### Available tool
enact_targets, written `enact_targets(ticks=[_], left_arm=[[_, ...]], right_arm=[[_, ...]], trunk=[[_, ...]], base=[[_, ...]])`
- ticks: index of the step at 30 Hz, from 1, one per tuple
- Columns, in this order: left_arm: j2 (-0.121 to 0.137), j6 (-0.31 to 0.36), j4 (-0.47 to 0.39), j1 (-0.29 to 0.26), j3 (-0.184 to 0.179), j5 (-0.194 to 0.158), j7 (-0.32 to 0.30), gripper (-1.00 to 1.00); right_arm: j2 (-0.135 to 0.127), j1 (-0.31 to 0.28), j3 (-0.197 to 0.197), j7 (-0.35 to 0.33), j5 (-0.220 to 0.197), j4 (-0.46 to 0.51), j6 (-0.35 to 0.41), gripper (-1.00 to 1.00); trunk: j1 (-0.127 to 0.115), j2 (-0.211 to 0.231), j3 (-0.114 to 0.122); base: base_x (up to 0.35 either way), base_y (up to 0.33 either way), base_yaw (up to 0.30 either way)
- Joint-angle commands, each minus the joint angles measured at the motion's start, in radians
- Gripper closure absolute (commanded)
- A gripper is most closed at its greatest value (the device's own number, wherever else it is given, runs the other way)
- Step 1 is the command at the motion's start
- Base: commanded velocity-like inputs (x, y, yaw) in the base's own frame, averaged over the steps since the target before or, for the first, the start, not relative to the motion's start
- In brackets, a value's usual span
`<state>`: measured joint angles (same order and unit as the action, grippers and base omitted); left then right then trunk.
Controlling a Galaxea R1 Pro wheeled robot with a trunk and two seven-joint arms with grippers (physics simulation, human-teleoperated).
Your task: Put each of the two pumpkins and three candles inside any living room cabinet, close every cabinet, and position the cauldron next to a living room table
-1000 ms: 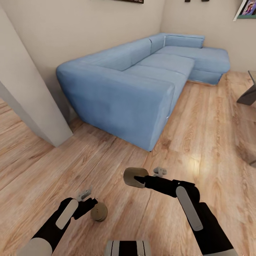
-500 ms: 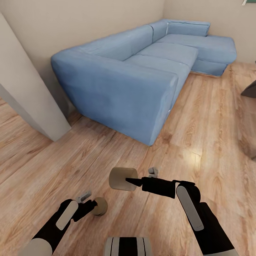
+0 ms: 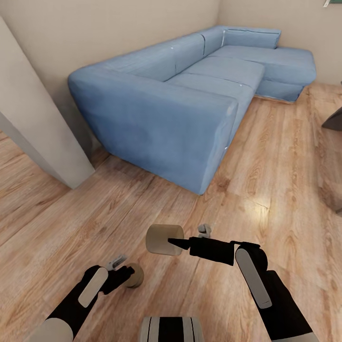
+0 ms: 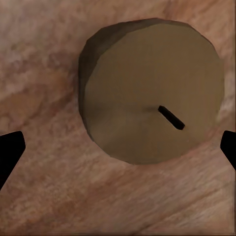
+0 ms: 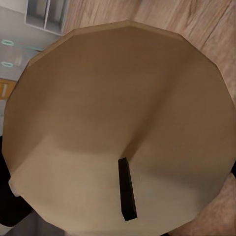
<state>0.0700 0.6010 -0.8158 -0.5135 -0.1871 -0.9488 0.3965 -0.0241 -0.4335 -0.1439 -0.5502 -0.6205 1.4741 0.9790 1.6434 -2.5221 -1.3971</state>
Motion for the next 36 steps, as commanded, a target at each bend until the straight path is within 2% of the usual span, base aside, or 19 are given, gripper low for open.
enact_targets(ticks=[1,4,7,36], left_arm=[[-0.002,0.0,-0.002,-0.001,-0.016,-0.01,0.009,-1.0],[-0.007,0.0,-0.002,-0.002,-0.047,-0.009,0.009,-1.0],[-0.008,0.0,-0.003,-0.002,-0.055,-0.009,0.01,-1.0],[-0.007,-0.001,-0.002,-0.002,-0.055,-0.005,0.028,-1.0]], right_arm=[[0.0,-0.001,0.0,-0.005,0.003,0.0,0.003,1.0],[0.0,-0.001,0.001,-0.005,0.003,0.0,0.003,1.0],[0.0,-0.001,0.001,-0.005,0.003,0.001,0.003,1.0],[0.0,-0.001,0.001,-0.005,0.002,0.0,0.003,1.0]], trunk=[[0.0,0.0,-0.001],[0.0,0.0,-0.001],[0.0,0.0,-0.001],[0.0,0.0,-0.001]], base=[[0.0,0.0,0.0],[0.0,0.0,0.0],[0.0,-0.024,0.0],[0.034,-0.023,0.0]])
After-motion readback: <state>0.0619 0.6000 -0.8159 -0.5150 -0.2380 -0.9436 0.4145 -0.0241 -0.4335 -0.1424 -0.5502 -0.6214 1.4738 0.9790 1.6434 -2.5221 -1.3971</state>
